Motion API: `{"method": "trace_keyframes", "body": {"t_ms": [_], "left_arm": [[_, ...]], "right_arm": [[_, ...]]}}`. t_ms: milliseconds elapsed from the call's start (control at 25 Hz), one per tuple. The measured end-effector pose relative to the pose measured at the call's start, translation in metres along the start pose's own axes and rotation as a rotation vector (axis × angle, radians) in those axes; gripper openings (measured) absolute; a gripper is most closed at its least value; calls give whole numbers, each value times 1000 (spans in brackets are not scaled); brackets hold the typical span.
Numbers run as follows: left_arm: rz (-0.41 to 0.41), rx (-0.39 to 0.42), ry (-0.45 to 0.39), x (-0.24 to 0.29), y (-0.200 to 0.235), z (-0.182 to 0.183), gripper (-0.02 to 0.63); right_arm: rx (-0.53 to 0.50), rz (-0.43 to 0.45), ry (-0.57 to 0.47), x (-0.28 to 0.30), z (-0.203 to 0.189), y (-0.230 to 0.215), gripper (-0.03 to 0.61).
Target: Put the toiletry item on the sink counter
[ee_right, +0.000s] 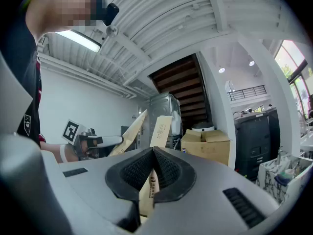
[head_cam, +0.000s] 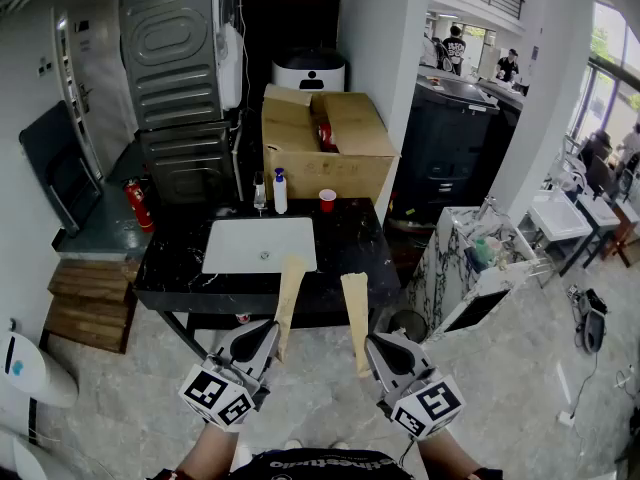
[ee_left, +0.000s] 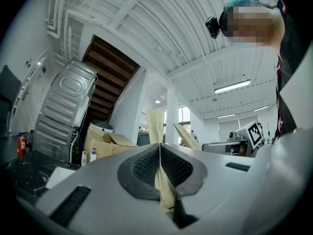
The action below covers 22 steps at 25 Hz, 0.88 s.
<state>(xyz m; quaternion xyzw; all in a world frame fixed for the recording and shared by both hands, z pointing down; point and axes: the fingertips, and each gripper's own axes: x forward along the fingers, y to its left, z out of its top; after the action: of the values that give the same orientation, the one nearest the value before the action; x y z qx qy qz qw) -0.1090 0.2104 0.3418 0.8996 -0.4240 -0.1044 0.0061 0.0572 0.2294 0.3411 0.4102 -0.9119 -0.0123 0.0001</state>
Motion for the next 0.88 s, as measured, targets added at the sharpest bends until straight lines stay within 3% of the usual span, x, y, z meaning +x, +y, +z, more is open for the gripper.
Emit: {"method": "trace_keyframes", "body": {"t_ms": [880], "left_arm": [[8, -25, -1, 9, -12, -6, 17]], "right_arm": [[28, 2, -13, -17, 5, -12, 38]]}}
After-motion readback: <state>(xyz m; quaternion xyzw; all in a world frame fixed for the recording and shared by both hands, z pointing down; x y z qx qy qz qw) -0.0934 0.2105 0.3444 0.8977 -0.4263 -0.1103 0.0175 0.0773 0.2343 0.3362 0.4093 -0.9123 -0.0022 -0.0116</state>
